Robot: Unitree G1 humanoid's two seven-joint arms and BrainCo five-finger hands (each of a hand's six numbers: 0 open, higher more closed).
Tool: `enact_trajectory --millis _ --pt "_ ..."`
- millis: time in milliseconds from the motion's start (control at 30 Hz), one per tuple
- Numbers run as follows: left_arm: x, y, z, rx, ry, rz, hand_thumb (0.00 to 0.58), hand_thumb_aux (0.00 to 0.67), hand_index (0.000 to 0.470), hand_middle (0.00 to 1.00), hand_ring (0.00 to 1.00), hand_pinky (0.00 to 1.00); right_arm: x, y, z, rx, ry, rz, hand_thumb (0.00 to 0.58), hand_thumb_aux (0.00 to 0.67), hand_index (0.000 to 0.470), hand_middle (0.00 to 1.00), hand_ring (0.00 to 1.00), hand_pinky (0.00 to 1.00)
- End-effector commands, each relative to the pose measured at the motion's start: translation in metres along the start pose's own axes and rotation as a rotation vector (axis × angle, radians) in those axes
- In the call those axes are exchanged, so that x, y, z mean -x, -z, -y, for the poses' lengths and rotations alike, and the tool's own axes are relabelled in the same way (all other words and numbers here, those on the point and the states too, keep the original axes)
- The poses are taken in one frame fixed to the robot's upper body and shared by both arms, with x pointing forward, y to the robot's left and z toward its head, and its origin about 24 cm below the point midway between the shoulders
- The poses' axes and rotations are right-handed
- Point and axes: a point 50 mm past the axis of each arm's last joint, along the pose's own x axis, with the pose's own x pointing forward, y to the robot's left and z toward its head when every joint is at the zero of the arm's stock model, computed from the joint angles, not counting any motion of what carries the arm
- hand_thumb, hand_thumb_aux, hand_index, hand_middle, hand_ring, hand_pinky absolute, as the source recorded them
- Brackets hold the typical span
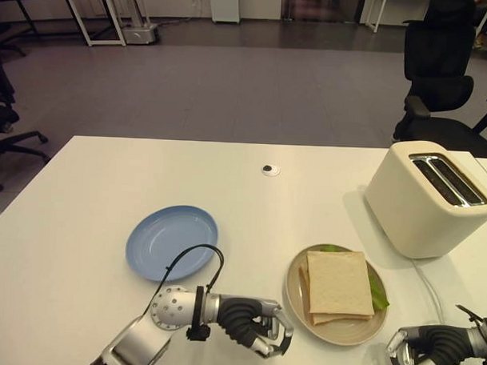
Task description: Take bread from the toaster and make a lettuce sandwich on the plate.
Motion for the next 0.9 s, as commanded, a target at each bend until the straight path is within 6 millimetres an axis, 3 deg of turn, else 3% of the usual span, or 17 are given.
enact_trajectory --millis 33,133,300,400,633,667,700,733,767,800,833,867,900 --pt "-0.027 0.018 -0.009 -0.029 -0.07 -0.054 0.58 0.67 0.47 1.0 1.0 1.0 -0.036 -0.018 0.021 0.222 0.132 0.056 0.58 0.67 0.47 1.0 1.0 1.0" --pt "-0.045 0.038 -0.011 -0.029 -0.107 -0.127 0.58 0.67 0.47 1.0 1.0 1.0 -0.051 -0.03 0.051 0.428 0.356 0.023 0.58 0.67 0.47 1.0 1.0 1.0" --pt "-0.049 0.066 -0.027 -0.099 -0.229 -0.27 0.58 0.67 0.47 1.0 1.0 1.0 -0.07 -0.049 0.096 0.609 0.727 0.034 0.58 0.67 0.47 1.0 1.0 1.0" --pt "-0.047 0.079 -0.051 -0.156 -0.363 -0.349 0.58 0.67 0.47 1.0 1.0 1.0 -0.081 -0.058 0.114 0.592 0.88 0.085 0.58 0.67 0.47 1.0 1.0 1.0" --pt "-0.056 0.097 -0.118 -0.33 -0.696 -0.5 0.58 0.67 0.47 1.0 1.0 1.0 -0.118 -0.079 0.141 0.536 1.058 0.182 0.58 0.67 0.47 1.0 1.0 1.0" --pt "-0.058 0.098 -0.123 -0.34 -0.723 -0.507 0.576 0.617 0.433 1.0 1.0 1.0 -0.119 -0.082 0.144 0.524 1.082 0.2 0.58 0.67 0.47 1.0 1.0 1.0" --pt "-0.061 0.098 -0.127 -0.343 -0.744 -0.504 0.527 0.468 0.328 1.0 1.0 1.0 -0.12 -0.085 0.145 0.514 1.103 0.216 0.58 0.67 0.47 1.0 1.0 1.0" --pt "-0.064 0.097 -0.129 -0.353 -0.758 -0.502 0.468 0.376 0.264 1.0 1.0 1.0 -0.121 -0.086 0.147 0.504 1.12 0.23 0.58 0.67 0.47 1.0 1.0 1.0" --pt "-0.066 0.097 -0.13 -0.357 -0.771 -0.495 0.436 0.336 0.236 1.0 1.0 1.0 -0.121 -0.087 0.147 0.495 1.136 0.243 0.58 0.67 0.47 1.0 1.0 1.0" --pt "-0.068 0.096 -0.13 -0.358 -0.782 -0.48 0.237 0.155 0.109 1.0 1.0 1.0 -0.119 -0.088 0.147 0.473 1.156 0.264 0.58 0.665 0.466 1.0 1.0 1.0" --pt "-0.069 0.095 -0.129 -0.359 -0.798 -0.462 0.0 0.0 0.0 1.0 1.0 1.0 -0.117 -0.088 0.148 0.446 1.183 0.288 0.478 0.389 0.273 0.99 0.99 0.99" --pt "-0.069 0.094 -0.129 -0.352 -0.822 -0.432 0.0 0.0 0.0 1.0 1.0 1.0 -0.112 -0.089 0.147 0.41 1.218 0.319 0.325 0.226 0.159 0.93 0.93 0.93" --pt "-0.067 0.092 -0.129 -0.345 -0.846 -0.403 0.0 0.0 0.0 1.0 1.0 1.0 -0.109 -0.089 0.146 0.375 1.241 0.359 0.0 0.0 0.0 0.79 0.79 0.79"
